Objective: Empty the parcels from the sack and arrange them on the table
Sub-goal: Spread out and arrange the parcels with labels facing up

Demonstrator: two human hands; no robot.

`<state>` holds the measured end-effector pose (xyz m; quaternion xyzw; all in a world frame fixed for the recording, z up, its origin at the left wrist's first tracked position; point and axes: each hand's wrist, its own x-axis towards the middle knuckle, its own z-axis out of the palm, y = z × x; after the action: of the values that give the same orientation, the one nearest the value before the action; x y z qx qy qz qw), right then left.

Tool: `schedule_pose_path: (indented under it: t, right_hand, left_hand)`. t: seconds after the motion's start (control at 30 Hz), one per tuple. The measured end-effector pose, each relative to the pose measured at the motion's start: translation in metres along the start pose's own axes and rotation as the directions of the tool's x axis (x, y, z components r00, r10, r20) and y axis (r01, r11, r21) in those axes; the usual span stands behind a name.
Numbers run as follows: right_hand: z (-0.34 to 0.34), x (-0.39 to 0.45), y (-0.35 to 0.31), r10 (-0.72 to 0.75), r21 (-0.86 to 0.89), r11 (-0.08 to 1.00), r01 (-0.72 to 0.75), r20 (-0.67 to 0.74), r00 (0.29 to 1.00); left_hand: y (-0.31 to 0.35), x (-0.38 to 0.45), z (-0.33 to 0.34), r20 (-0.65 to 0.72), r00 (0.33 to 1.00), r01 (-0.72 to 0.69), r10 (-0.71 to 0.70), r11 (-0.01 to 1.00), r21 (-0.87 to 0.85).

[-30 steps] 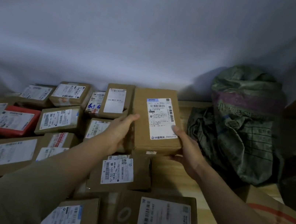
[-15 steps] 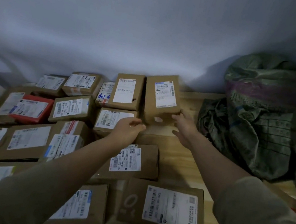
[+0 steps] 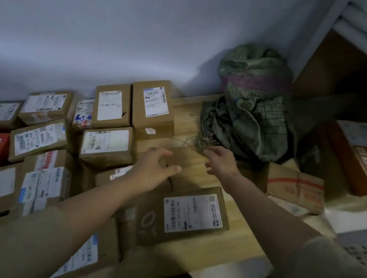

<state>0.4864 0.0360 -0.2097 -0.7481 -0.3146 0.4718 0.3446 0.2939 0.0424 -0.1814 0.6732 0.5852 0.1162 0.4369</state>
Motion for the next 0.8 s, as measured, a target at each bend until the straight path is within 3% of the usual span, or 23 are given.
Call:
schedule_pose_path:
  t: [0.13, 0.27, 0.4, 0.5, 0.67, 0.8]
  right_hand:
    - [-0.020, -0.039, 0.033, -0.029, -0.162, 0.987, 0.013, -0.096, 0.995]
    - [-0.021, -0.076, 0.063, 0.041, -0.189, 0.981, -0.042, -0.008, 0.999]
    - [-0.020, -0.089, 0.078, 0.008, -0.249, 0.968, -0.011, -0.013, 1.000]
    - [-0.022, -0.091, 0.081, 0.082, -0.283, 0.956, -0.073, 0.018, 0.996]
    - [-0.017, -0.086, 0.071, 0.166, -0.252, 0.961, -0.114, 0.197, 0.966]
    - [-0.013, -0.079, 0.070, 0.106, -0.239, 0.970, -0.037, 0.281, 0.954]
  left_hand:
    - [-0.001, -0.027, 0.025, 0.231, 0.967, -0.172, 0.104, 0.938, 0.301]
    - [-0.015, -0.052, 0.049, 0.394, 0.910, -0.345, 0.128, 0.760, 0.550]
    - [-0.026, -0.068, 0.062, 0.366, 0.911, -0.397, 0.188, 0.638, 0.660]
    - [-0.026, -0.080, 0.068, 0.399, 0.894, -0.439, 0.203, 0.572, 0.693]
    - [-0.037, -0.088, 0.051, 0.365, 0.916, -0.387, 0.164, 0.594, 0.705]
    - [-0.046, -0.088, 0.036, 0.265, 0.963, -0.238, 0.046, 0.611, 0.755]
